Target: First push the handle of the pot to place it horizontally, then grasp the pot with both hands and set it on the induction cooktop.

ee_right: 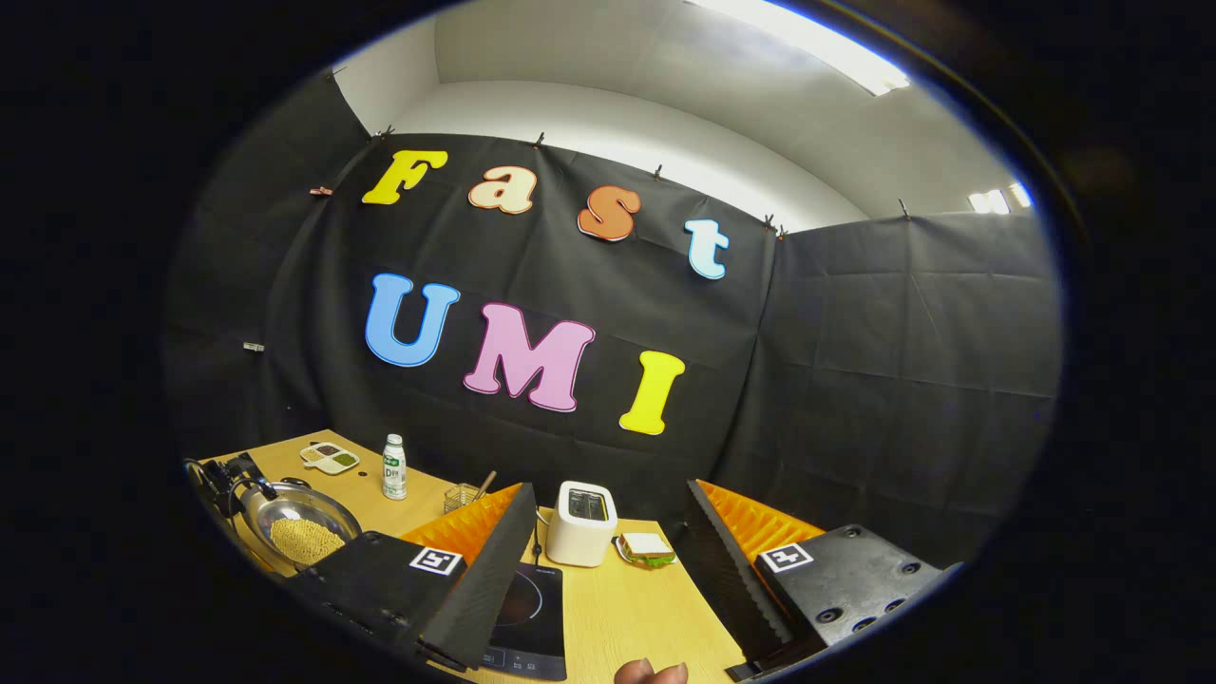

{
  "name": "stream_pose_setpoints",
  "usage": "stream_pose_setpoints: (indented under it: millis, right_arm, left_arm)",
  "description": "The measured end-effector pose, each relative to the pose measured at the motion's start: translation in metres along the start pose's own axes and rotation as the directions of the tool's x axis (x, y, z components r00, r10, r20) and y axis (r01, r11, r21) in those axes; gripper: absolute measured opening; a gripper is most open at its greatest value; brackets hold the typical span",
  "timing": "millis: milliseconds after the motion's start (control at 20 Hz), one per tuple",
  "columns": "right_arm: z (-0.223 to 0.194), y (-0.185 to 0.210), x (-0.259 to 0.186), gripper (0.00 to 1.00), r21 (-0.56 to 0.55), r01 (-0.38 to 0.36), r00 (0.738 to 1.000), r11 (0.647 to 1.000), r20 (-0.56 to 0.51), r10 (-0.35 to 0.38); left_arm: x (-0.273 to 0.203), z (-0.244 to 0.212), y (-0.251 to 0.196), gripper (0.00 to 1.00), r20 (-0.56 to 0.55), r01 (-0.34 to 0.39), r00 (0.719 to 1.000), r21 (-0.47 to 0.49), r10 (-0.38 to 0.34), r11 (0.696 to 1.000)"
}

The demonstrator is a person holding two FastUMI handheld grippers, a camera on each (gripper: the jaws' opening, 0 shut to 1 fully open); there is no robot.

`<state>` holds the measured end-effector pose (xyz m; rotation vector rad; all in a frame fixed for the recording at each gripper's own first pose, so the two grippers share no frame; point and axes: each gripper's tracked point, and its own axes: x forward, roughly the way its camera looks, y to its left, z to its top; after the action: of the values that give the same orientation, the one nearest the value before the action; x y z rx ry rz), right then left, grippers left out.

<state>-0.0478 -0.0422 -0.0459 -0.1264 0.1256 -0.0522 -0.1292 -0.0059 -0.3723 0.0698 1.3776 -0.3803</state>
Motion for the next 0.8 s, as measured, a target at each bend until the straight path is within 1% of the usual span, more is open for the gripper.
stream_pose_setpoints:
  millis: [200,500,800]
  right_arm:
    - [-0.006,-0.006,-0.003,0.97,-0.023,0.009,1.000,1.000,-0.011,-0.010]
    - [-0.014,-0.008,0.002,0.98,-0.047,0.011,1.000,0.999,-0.026,-0.012]
    - [-0.022,-0.006,0.008,0.98,-0.056,0.011,0.999,0.998,-0.043,-0.013]
  left_arm:
    - [0.017,0.018,0.009,0.05,-0.017,-0.016,1.000,-0.003,0.016,1.000]
    - [0.034,0.043,0.022,0.05,-0.055,-0.082,0.995,0.019,0.083,0.996]
    - [0.047,0.055,-0.004,0.05,-0.067,-0.025,0.997,0.003,0.025,1.000]
